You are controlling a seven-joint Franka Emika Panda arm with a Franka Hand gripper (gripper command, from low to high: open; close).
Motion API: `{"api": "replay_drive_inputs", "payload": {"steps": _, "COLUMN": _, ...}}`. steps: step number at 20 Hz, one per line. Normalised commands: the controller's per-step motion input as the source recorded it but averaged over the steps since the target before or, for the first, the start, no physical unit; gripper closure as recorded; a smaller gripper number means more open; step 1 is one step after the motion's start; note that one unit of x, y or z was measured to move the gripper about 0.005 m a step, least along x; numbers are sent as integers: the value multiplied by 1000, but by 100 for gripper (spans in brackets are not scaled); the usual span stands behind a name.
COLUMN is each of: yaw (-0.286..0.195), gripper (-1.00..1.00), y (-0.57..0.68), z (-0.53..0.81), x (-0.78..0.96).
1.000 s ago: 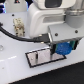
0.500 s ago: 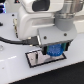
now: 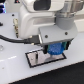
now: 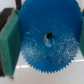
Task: Insert the blue gear onto the right peg, followed by the red gear
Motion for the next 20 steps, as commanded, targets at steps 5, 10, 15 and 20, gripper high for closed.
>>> {"api": "replay_drive_inputs", "payload": {"steps": 5, "yaw": 0, "gripper": 100, "y": 1, "z": 100, "x": -4}}
{"api": "replay_drive_inputs", "payload": {"steps": 10, "yaw": 0, "gripper": 100, "y": -13, "z": -2, "x": 157}}
{"api": "replay_drive_inputs", "payload": {"steps": 15, "yaw": 0, "gripper": 100, "y": 10, "z": -40, "x": 256}}
{"api": "replay_drive_inputs", "payload": {"steps": 20, "yaw": 0, "gripper": 100, "y": -24, "z": -147, "x": 242}}
